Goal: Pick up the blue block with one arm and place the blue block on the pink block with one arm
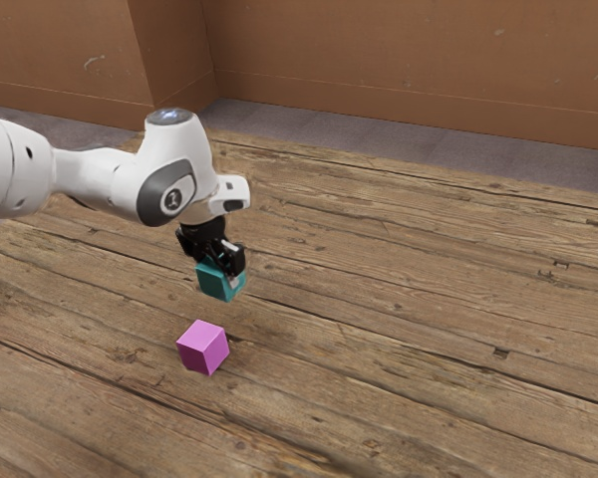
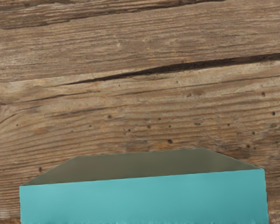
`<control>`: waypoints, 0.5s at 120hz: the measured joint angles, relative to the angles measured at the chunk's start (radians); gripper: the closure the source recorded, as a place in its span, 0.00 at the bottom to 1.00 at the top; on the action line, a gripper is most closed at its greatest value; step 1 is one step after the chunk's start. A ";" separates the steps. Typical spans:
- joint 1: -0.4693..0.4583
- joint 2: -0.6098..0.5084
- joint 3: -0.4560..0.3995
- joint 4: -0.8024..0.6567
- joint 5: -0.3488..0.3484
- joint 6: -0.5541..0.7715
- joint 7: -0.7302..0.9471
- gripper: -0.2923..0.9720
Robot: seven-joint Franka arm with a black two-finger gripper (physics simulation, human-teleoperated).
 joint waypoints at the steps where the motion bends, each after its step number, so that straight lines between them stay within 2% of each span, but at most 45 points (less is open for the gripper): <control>1: 0.000 -0.009 0.000 -0.014 0.003 0.006 0.000 0.53; 18: -0.005 -0.097 0.000 -0.123 0.036 0.083 -0.002 0.53; 35: -0.003 -0.105 0.002 -0.140 0.045 0.105 -0.004 0.53; 60: 0.003 -0.151 0.009 -0.239 0.047 0.102 -0.018 0.53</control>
